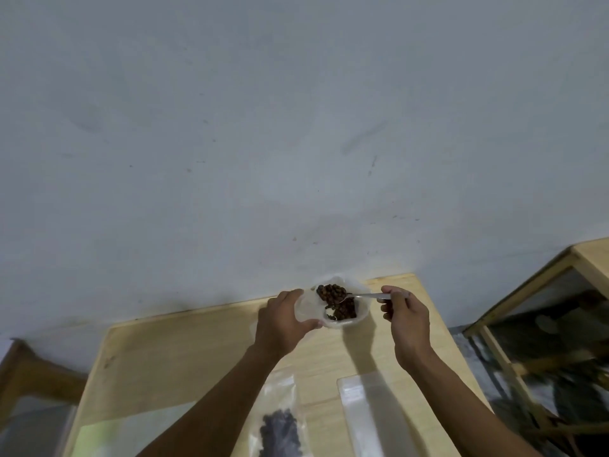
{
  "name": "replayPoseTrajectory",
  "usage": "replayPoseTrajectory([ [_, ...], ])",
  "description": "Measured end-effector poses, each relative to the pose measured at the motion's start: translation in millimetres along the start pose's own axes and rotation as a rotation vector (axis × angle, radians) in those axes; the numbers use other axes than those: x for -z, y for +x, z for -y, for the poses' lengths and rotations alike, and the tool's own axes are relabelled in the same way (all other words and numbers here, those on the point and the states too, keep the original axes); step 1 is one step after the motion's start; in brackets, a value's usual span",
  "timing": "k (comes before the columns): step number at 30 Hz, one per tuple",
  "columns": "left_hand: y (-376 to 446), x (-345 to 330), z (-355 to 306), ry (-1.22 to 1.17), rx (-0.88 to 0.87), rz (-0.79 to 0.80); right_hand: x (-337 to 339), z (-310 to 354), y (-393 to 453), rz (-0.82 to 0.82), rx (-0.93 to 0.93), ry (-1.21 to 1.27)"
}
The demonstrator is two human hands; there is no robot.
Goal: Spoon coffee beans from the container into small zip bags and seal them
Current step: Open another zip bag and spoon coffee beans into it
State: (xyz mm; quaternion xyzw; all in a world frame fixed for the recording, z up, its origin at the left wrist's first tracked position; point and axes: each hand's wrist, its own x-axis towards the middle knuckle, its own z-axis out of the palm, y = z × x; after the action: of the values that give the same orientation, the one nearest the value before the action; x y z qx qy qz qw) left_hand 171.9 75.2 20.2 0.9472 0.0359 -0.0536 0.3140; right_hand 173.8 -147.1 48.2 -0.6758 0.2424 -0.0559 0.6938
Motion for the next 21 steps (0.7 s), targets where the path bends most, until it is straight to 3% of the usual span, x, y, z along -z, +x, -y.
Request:
replayPoseTrajectory([
  [10, -4, 20, -8, 0.011, -0.035, -0.017, -8, 11, -27, 0.137, 0.154, -0.051],
  [21, -2, 31, -3, 0.026, -0.045, -0.051, -18, 16, -29, 0.132, 0.188, -0.013],
])
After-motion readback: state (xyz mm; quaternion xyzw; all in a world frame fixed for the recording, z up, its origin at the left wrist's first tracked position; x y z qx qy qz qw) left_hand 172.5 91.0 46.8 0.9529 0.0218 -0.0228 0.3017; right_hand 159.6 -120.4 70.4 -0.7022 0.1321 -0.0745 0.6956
